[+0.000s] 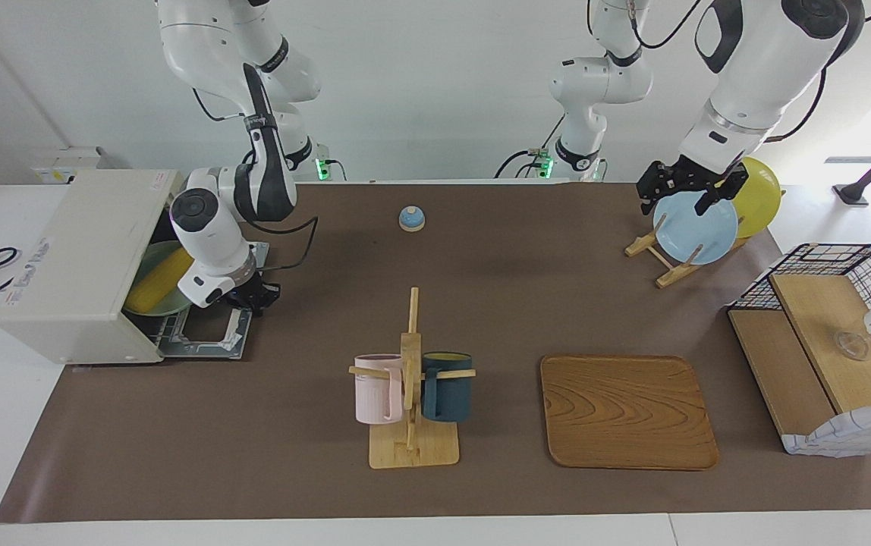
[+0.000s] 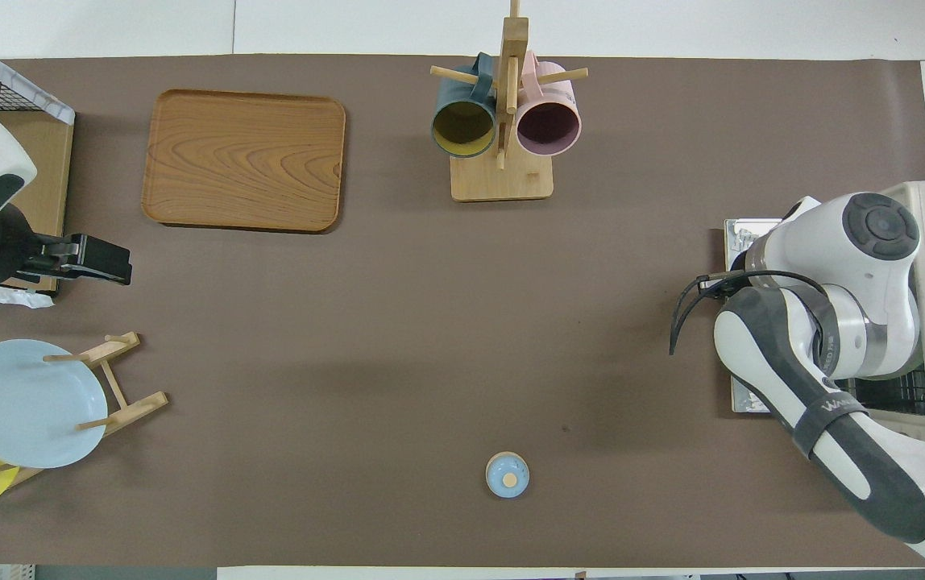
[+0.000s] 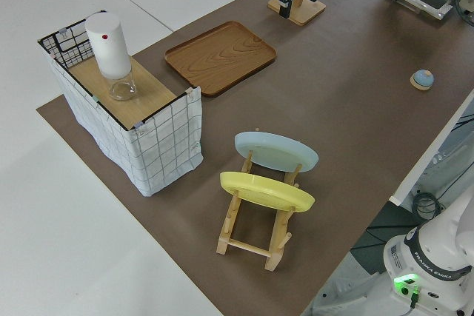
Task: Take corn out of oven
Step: 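Pull the oven door down and open with the right gripper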
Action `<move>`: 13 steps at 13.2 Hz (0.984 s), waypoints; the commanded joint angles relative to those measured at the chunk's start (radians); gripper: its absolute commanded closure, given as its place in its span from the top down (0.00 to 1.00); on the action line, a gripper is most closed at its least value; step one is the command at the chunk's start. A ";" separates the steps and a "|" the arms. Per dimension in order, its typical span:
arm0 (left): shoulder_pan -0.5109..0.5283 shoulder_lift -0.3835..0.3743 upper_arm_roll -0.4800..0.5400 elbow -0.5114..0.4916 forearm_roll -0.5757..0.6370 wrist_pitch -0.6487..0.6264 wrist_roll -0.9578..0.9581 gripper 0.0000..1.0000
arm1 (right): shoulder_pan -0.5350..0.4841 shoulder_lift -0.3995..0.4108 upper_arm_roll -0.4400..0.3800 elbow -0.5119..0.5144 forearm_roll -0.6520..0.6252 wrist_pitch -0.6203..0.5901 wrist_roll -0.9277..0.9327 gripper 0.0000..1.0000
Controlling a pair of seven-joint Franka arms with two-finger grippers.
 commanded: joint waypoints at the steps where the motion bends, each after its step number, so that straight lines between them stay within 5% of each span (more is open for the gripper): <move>1: 0.014 -0.034 -0.006 -0.040 0.010 0.014 0.006 1.00 | 0.015 -0.003 -0.007 0.105 0.022 -0.126 0.010 0.04; 7: 0.014 -0.040 -0.006 -0.059 0.010 0.024 0.008 1.00 | -0.101 -0.115 -0.014 0.107 0.010 -0.356 -0.033 0.35; 13: 0.015 -0.040 -0.006 -0.057 0.010 0.024 0.003 1.00 | -0.150 -0.144 -0.014 0.029 0.010 -0.341 -0.079 0.35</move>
